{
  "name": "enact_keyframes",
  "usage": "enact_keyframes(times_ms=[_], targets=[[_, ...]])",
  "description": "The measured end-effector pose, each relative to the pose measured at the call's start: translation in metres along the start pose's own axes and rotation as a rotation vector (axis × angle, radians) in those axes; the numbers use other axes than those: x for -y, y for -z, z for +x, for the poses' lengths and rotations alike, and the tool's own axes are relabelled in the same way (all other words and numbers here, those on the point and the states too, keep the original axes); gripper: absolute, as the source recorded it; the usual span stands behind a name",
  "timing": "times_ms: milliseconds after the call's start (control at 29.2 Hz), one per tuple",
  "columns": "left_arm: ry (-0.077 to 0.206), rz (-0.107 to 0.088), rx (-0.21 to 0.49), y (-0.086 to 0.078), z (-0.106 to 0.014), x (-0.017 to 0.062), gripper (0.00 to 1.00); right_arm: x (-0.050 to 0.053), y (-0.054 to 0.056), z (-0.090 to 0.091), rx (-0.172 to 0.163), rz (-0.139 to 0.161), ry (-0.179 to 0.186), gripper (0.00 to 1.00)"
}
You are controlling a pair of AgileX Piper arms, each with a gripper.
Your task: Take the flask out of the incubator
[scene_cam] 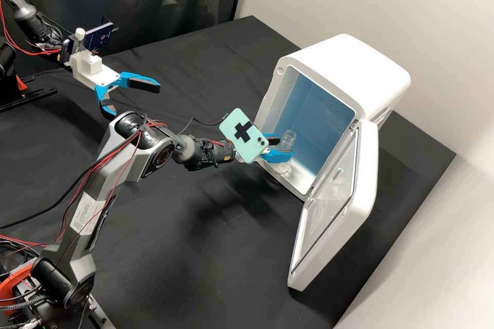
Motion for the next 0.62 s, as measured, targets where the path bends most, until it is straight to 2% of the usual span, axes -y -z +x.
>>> enact_keyframes(times_ms=[342, 616], targets=[[-0.001, 0.0, -0.003, 0.0007, -0.0003, -0.0002, 1.0, 0.0, 0.0, 0.0, 0.0, 0.0, 0.0, 0.0], [-0.013, 0.01, -0.001, -0.001, -0.0014, -0.0034, 1.0, 0.001, -0.0021, -0.0015, -0.001, -0.004, -0.004, 0.0]])
